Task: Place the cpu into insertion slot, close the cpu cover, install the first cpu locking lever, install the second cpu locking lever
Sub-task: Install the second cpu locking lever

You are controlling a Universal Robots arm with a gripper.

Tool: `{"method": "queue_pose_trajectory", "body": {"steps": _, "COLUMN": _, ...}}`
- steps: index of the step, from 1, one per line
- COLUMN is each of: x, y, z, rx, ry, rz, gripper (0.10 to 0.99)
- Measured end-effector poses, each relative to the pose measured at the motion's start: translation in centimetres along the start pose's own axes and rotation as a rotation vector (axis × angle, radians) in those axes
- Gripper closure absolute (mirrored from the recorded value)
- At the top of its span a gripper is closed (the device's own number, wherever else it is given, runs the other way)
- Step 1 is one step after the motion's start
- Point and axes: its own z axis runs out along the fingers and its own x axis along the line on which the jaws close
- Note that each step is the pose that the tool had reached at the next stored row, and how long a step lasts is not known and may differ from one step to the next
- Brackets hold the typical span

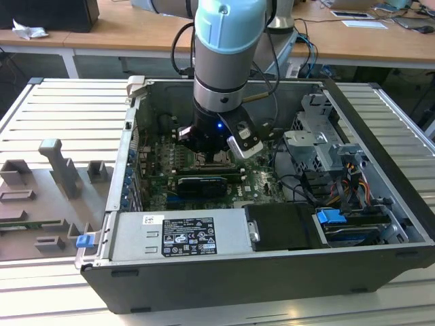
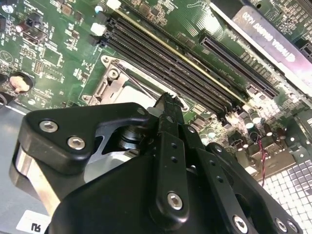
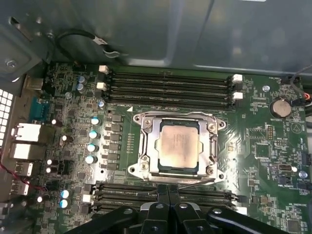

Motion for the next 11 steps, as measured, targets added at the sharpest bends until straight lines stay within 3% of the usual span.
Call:
{"method": "queue_pose_trajectory", "body": {"steps": 7, "x": 0.27, "y": -0.12, "z": 0.57, "rx": -0.006, "ry": 0.0002, "rz": -0.002, "gripper": 0.98}}
{"method": "queue_pose_trajectory", "body": {"steps": 11, "x": 0.36, "y": -0.15, "z": 0.8, "rx": -0.016, "ry": -0.0006, "rz": -0.002, "gripper": 0.98}}
